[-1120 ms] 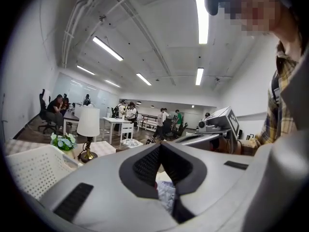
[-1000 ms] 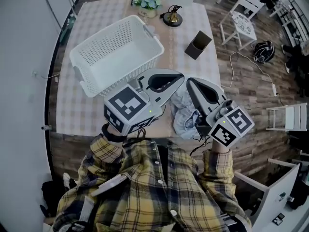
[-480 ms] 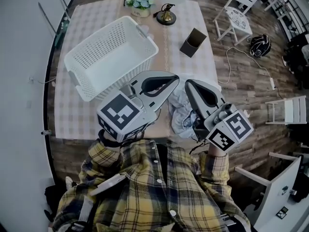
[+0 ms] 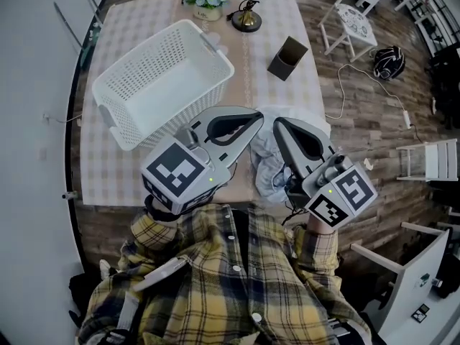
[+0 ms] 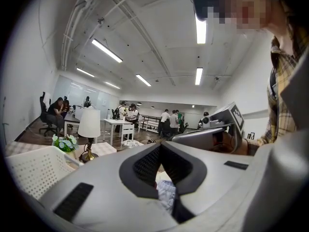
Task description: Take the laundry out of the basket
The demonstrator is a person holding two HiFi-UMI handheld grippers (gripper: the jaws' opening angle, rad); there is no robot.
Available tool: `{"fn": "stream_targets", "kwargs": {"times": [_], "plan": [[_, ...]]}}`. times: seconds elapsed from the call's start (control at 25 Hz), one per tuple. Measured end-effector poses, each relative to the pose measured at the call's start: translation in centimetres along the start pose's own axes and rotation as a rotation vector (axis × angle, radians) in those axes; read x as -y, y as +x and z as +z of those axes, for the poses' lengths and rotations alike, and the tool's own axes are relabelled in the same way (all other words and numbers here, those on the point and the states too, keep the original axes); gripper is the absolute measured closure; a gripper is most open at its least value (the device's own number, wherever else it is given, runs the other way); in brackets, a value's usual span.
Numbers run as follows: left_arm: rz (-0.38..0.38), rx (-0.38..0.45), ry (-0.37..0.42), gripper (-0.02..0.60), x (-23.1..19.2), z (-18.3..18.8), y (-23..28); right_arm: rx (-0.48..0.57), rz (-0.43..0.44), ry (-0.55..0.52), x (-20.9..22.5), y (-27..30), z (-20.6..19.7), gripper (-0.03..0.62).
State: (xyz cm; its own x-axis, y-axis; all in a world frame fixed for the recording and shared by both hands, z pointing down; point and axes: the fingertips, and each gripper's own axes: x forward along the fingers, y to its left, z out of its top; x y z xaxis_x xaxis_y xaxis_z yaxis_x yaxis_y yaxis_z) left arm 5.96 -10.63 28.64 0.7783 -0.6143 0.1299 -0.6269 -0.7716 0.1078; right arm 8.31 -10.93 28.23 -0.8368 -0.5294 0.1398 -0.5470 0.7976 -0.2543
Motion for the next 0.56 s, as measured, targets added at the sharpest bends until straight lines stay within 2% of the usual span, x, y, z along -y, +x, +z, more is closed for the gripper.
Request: {"fn": "stream_targets", "kwargs": {"times": [0.36,0.56], "plan": [[-0.002,-0.005,-0.003,0.568,-0.2,-0.5,-0.1,-0.02,-0.006,0.0,0.0,0.3,-0.6,0.6],[-0.007,-0.038,-0.011,0.568,-0.2,-1.4,-0.3,-0.037,-0.004,0.007,-0.3,0.6,-1.2,0.6]]}}
